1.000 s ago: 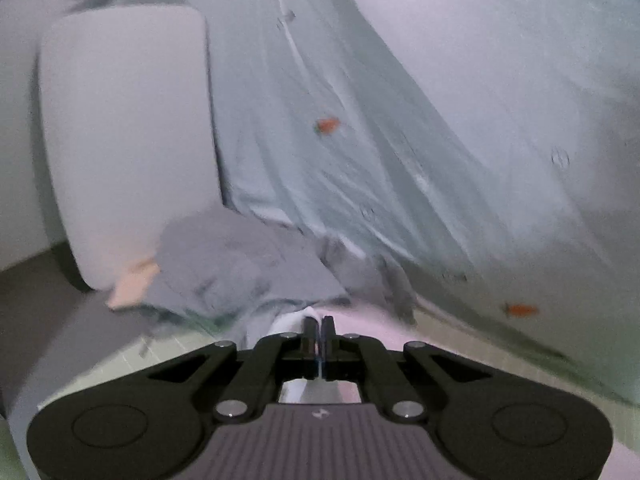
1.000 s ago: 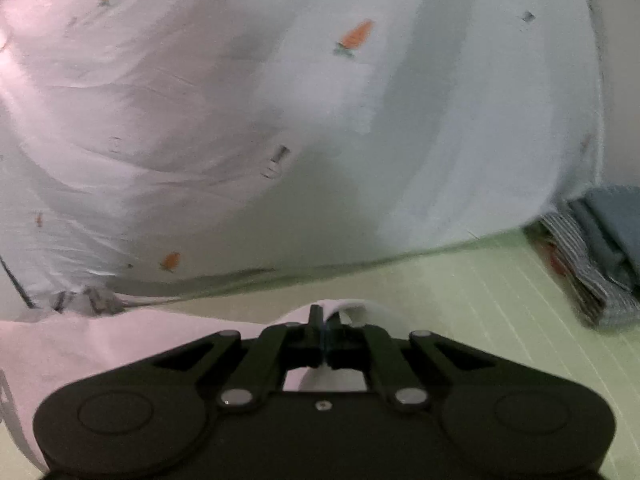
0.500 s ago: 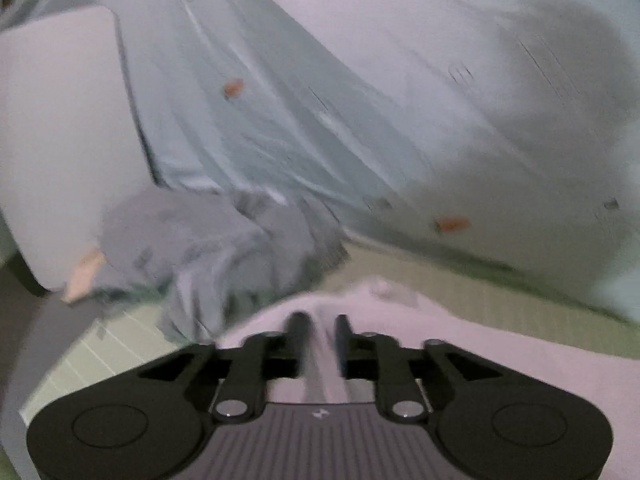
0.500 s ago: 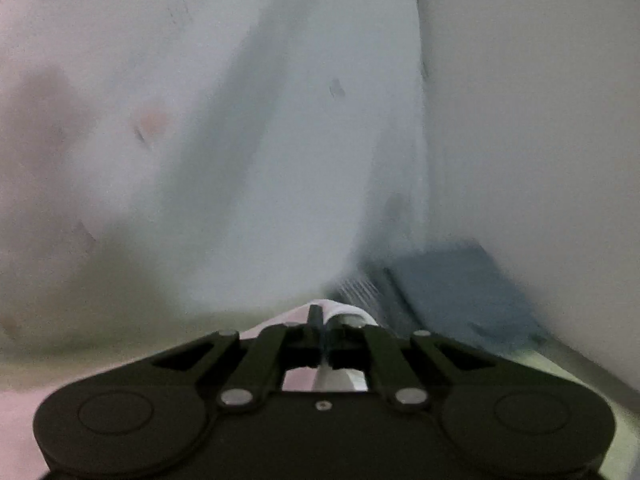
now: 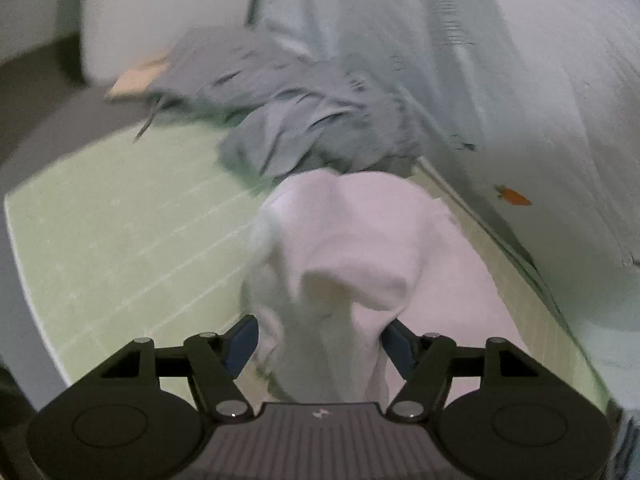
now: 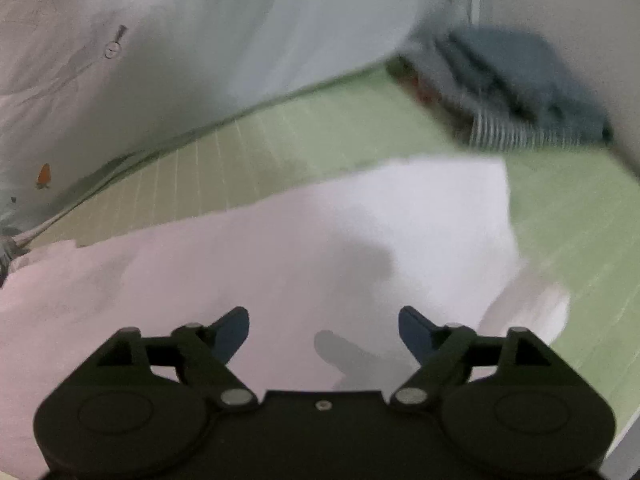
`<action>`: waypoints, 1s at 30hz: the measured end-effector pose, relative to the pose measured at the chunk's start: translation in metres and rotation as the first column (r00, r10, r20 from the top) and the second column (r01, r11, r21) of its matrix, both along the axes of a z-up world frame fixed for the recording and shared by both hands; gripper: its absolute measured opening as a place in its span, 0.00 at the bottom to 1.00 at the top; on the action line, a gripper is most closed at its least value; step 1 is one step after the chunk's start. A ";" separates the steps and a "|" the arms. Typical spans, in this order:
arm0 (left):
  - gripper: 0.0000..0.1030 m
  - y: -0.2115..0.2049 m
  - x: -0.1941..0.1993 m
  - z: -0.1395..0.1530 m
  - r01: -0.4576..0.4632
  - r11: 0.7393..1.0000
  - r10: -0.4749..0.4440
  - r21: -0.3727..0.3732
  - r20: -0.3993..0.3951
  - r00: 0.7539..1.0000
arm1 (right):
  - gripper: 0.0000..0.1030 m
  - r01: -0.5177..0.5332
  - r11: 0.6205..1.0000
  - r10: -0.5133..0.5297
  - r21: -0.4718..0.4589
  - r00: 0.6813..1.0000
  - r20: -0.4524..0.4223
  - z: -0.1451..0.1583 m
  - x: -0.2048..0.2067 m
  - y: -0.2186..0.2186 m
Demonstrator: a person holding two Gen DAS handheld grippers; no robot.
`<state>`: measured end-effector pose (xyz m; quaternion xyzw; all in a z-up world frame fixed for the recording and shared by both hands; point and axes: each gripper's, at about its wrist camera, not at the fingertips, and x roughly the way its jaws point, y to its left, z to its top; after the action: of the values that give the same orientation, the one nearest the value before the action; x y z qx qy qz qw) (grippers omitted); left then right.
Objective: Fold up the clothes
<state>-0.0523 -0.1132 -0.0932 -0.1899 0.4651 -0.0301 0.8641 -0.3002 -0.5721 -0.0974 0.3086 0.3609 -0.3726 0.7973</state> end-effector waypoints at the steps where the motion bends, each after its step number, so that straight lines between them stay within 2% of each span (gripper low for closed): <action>1: 0.67 0.007 -0.002 -0.003 -0.015 1.000 0.015 -0.026 -0.016 1.000 | 0.82 0.022 0.999 -0.023 0.049 1.000 0.016 -0.003 -0.003 -0.001; 5: 0.67 0.034 -0.002 -0.016 -0.068 0.983 0.055 -0.171 -0.082 0.995 | 0.85 0.129 0.965 -0.154 0.230 0.983 0.095 -0.015 -0.026 0.006; 7: 0.67 0.045 0.001 -0.022 -0.101 0.957 0.073 -0.272 -0.112 0.991 | 0.87 0.186 0.930 -0.235 0.316 0.964 0.125 -0.021 -0.040 0.015; 9: 0.67 0.056 0.002 -0.026 -0.129 0.920 0.088 -0.370 -0.124 0.988 | 0.88 0.237 0.883 -0.322 0.405 0.934 0.155 -0.030 -0.055 0.024; 11: 0.67 0.066 0.004 -0.028 -0.146 0.876 0.103 -0.459 -0.119 0.988 | 0.92 0.290 0.808 -0.437 0.513 0.879 0.192 -0.042 -0.074 0.033; 13: 0.67 0.076 0.008 -0.030 -0.149 0.838 0.104 -0.525 -0.114 0.988 | 0.93 0.327 0.721 -0.552 0.611 0.805 0.219 -0.055 -0.092 0.042; 15: 0.72 0.084 0.014 -0.036 -0.150 0.808 0.094 -0.569 -0.127 0.987 | 0.95 0.348 0.637 -0.648 0.688 0.726 0.232 -0.069 -0.107 0.050; 17: 0.72 0.089 0.020 -0.045 -0.169 0.777 0.089 -0.607 -0.160 0.983 | 0.96 0.351 0.573 -0.710 0.741 0.664 0.235 -0.083 -0.116 0.055; 19: 0.73 0.091 0.027 -0.060 -0.197 0.731 0.083 -0.653 -0.202 0.976 | 0.96 0.346 0.530 -0.745 0.774 0.626 0.231 -0.096 -0.117 0.058; 21: 0.74 0.092 0.036 -0.077 -0.231 0.685 0.078 -0.690 -0.246 0.966 | 0.97 0.331 0.537 -0.748 0.776 0.613 0.255 -0.102 -0.112 0.059; 24: 0.78 0.091 0.050 -0.097 -0.280 0.617 0.075 -0.735 -0.299 0.951 | 0.97 0.310 0.582 -0.717 0.752 0.632 0.294 -0.102 -0.097 0.056; 27: 0.78 0.088 0.062 -0.108 -0.317 0.586 0.073 -0.746 -0.341 0.937 | 0.95 0.306 0.612 -0.692 0.729 0.653 0.307 -0.099 -0.083 0.052; 30: 0.78 0.081 0.076 -0.115 -0.325 0.580 0.063 -0.747 -0.357 0.932 | 0.86 0.333 0.625 -0.688 0.706 0.661 0.298 -0.095 -0.075 0.046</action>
<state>0.0234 -0.0322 -0.2080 -0.6068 0.5005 -0.1095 0.6077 -0.3748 -0.5258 -0.1928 0.7274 0.1077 -0.3561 0.5766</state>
